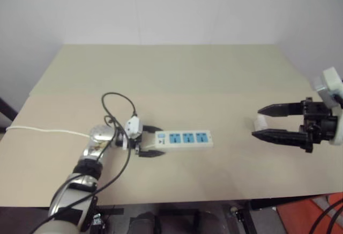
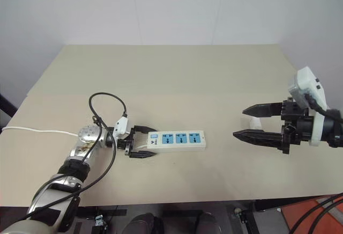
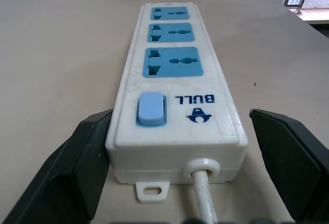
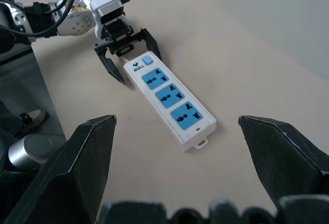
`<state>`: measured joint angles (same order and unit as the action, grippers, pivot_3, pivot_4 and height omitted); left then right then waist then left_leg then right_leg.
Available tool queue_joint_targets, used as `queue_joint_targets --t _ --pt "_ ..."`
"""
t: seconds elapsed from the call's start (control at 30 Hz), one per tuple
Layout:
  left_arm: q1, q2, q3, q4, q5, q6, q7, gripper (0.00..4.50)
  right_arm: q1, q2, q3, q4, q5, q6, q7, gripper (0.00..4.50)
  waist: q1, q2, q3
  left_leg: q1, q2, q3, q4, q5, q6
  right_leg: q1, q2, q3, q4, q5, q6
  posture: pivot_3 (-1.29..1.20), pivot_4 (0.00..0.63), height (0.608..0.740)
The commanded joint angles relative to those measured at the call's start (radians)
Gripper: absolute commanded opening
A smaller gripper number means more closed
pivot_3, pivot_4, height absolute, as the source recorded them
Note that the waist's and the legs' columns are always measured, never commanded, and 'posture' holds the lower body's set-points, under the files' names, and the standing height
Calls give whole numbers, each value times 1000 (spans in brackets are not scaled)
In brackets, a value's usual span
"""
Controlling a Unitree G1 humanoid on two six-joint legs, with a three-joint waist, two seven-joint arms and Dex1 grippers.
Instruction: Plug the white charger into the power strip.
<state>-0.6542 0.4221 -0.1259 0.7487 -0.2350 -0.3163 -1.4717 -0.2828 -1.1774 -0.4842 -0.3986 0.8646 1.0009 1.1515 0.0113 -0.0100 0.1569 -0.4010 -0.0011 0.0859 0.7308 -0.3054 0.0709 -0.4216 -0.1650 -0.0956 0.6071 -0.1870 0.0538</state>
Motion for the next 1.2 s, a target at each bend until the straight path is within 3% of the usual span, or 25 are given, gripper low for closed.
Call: queue_joint_targets --t 0.03,0.53,0.8,1.2 --pt "-15 -11 10 39 14 -39 3 4461 -18 -27 -12 3 1 -34 6 4500 0 0 0 0 0 0 0 0 0 0 0 0 0 0 0 0 150 740" --pt "-61 -67 6 195 61 -107 18 4461 5 -26 -7 -13 -1 -70 15 4500 12 1 -2 2 -1 0 1 -1 1 2 -2 0 -3 0 0 0 150 740" --pt "-72 -130 5 214 71 -96 11 4461 -1 -25 -2 -10 -3 -73 9 4500 30 2 -3 2 -1 0 1 -2 3 2 -3 0 -3 0 0 0 150 740" --pt "-97 -143 -11 242 103 -95 -44 4461 7 -22 -24 -17 5 -61 -8 4500 35 2 -3 0 -2 0 2 -3 5 4 -3 -1 -11 3 3 0 150 740"
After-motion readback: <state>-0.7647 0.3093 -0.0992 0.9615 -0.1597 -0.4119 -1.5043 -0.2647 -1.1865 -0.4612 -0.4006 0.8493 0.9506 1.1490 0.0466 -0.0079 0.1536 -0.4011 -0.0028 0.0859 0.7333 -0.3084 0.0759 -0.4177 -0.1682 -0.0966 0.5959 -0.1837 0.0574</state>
